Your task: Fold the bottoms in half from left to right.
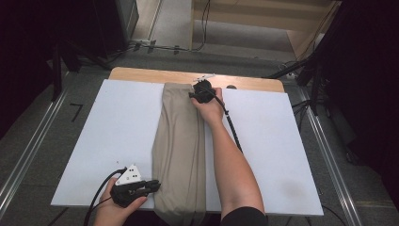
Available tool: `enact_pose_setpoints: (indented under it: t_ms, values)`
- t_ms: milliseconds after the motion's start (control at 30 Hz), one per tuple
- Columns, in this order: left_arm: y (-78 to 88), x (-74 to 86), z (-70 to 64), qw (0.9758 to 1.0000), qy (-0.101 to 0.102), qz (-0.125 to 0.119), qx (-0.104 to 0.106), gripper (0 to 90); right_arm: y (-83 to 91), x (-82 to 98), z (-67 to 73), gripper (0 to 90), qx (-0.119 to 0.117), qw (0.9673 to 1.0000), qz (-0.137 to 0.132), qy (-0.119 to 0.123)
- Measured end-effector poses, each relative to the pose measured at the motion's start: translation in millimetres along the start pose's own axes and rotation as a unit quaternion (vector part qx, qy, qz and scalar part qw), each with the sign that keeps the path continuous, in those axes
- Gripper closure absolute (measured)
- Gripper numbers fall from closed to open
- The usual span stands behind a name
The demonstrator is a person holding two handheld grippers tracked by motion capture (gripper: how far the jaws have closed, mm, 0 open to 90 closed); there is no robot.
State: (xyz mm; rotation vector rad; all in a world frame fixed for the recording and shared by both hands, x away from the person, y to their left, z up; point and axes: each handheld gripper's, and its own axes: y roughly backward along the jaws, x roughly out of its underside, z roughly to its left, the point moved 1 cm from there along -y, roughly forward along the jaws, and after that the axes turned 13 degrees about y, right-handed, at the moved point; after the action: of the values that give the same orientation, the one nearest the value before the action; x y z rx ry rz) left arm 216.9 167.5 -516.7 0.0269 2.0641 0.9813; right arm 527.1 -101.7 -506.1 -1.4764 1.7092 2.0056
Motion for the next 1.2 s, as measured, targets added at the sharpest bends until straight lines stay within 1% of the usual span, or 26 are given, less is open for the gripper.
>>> enact_pose_setpoints:
  t_ms: [67, 100, 167, 233, 267, 300, 333, 367, 400, 433, 500, 567, 600, 667, 700, 767, 833, 867, 900, 933, 967, 1000, 1033, 1067, 1133, 1200]
  values:
    - [-0.3, -0.2, -0.1, 1.0, -0.001, 0.001, 0.001, 81.3, -3.9, 0.2, -3.3, 66.2, 0.0, 0.9999, 0.002, -0.012]
    - [-0.3, -0.4, 0.1, 1.0, -0.001, 0.002, 0.002, 81.3, -5.9, 0.1, -4.5, 66.7, -0.006, 0.9998, 0.002, -0.017]
    - [-0.6, -0.5, 0.5, 1.0, -0.001, 0.002, 0.004, 81.6, -9.1, -0.2, -5.6, 73.7, -0.016, 0.9996, 0.006, -0.021]
    - [-0.6, -0.6, 0.5, 1.0, 0.0, 0.002, 0.005, 81.6, -8.6, -0.7, -6.1, 84.9, -0.019, 0.9994, 0.005, -0.027]
    - [-0.5, -0.6, 0.6, 1.0, 0.0, 0.002, 0.006, 81.7, -7.3, -1.0, -6.9, 87.9, -0.024, 0.9991, 0.001, -0.036]
    - [-0.5, -0.4, 0.7, 1.0, 0.0, 0.002, 0.006, 81.7, -5.3, -1.6, -7.6, 88.2, -0.03, 0.9987, -0.003, -0.041]
    - [-0.4, -0.4, 0.7, 1.0, 0.001, 0.002, 0.006, 81.6, -3.0, -2.7, -7.8, 88.3, -0.031, 0.9987, -0.006, -0.039]
    - [-0.3, -0.2, 0.8, 1.0, 0.002, 0.002, 0.008, 81.6, -0.8, -4.2, -7.9, 88.4, -0.03, 0.9989, -0.006, -0.035]
    - [-0.1, 0.0, 1.0, 0.9999, 0.003, 0.003, 0.01, 81.5, 2.0, -5.7, -8.8, 88.4, -0.022, 0.9993, -0.005, -0.03]
    - [0.3, 0.3, 1.1, 0.9999, 0.004, 0.003, 0.013, 81.4, 5.6, -7.1, -10.4, 88.5, -0.014, 0.9993, -0.005, -0.034]
    - [0.3, 1.3, 0.2, 0.9998, 0.002, 0.001, 0.018, 81.6, 11.9, -9.0, -15.4, 88.5, -0.005, 0.9989, -0.008, -0.046]
    - [0.2, 1.8, -1.5, 0.9998, -0.004, 0.002, 0.017, 81.8, 15.9, -9.2, -19.9, 88.5, 0.022, 0.9989, 0.006, -0.041]
    - [0.3, 1.8, -2.4, 0.9998, -0.007, 0.004, 0.016, 81.9, 16.0, -8.7, -21.5, 88.5, 0.026, 0.9988, 0.01, -0.041]
    - [-0.3, 2.1, -3.0, 0.9998, -0.009, 0.004, 0.016, 82.6, 13.5, -5.2, -25.7, 88.5, 0.041, 0.998, 0.031, -0.038]
    - [-0.2, 2.1, -2.9, 0.9998, -0.009, 0.005, 0.016, 82.8, 11.5, -3.4, -26.8, 88.5, 0.044, 0.9975, 0.037, -0.041]
    - [-0.2, 2.0, -2.8, 0.9998, -0.009, 0.005, 0.016, 83.0, 5.8, 0.7, -28.5, 88.4, 0.038, 0.9974, 0.04, -0.047]
    - [-0.4, 2.1, -2.8, 0.9998, -0.008, 0.005, 0.017, 82.9, -0.6, 4.2, -27.5, 88.2, 0.035, 0.9977, 0.041, -0.04]
    - [-0.4, 2.1, -2.9, 0.9998, -0.009, 0.006, 0.017, 82.5, -3.6, 5.7, -26.3, 83.7, 0.033, 0.9978, 0.043, -0.038]
    - [-0.5, 2.2, -3.1, 0.9998, -0.009, 0.005, 0.018, 81.9, -5.7, 6.7, -25.3, 74.8, 0.036, 0.9977, 0.043, -0.039]
    - [-0.5, 2.3, -3.3, 0.9998, -0.009, 0.005, 0.019, 80.8, -5.7, 6.5, -23.9, 61.3, 0.047, 0.9969, 0.043, -0.047]
    - [-0.4, 2.5, -3.4, 0.9997, -0.011, 0.005, 0.02, 80.1, -3.2, 6.1, -22.9, 57.6, 0.049, 0.9965, 0.042, -0.054]
    - [-0.2, 2.7, -3.6, 0.9997, -0.012, 0.003, 0.022, 79.9, 1.8, 6.1, -21.7, 52.9, 0.039, 0.9968, 0.035, -0.061]
    - [0.4, 2.8, -3.6, 0.9996, -0.015, 0.003, 0.026, 79.9, 8.3, 6.2, -19.3, 49.9, 0.029, 0.997, 0.02, -0.069]
    - [1.4, 2.9, -4.0, 0.9994, -0.018, 0.002, 0.029, 79.8, 15.9, 7.2, -16.0, 49.2, 0.023, 0.9974, 0.006, -0.068]
    - [3.8, 3.1, -4.3, 0.9992, -0.022, -0.005, 0.032, 78.8, 33.5, 12.9, -6.0, 49.2, 0.025, 0.9981, -0.011, -0.055]
    - [6.4, 3.1, -3.9, 0.9992, -0.019, -0.012, 0.034, 79.0, 53.7, 23.1, 6.2, 49.3, 0.02, 0.9988, -0.022, -0.039]
